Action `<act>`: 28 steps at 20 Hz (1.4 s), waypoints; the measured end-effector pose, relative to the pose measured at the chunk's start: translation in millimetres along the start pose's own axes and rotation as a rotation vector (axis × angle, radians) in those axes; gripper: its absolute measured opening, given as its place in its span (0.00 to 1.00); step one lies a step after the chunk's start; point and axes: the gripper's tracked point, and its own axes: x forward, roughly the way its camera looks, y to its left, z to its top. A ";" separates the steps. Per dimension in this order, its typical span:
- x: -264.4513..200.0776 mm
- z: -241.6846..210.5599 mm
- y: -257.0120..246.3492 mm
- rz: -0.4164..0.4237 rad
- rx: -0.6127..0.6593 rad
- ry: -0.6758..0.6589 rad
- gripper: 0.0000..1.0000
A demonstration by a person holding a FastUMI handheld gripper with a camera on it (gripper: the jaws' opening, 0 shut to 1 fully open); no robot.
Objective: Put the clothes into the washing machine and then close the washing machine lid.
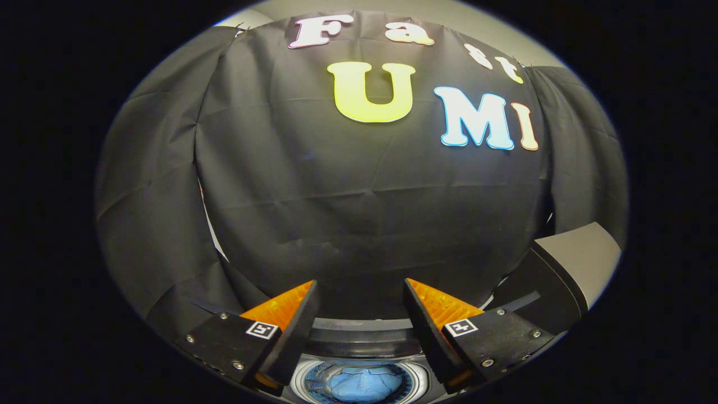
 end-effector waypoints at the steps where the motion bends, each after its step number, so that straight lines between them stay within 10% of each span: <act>1: -2.4 -1.1 0.5 0.002 -0.002 -0.003 0.92; 28: -67.0 -76.4 5.3 0.058 -0.008 -0.051 0.93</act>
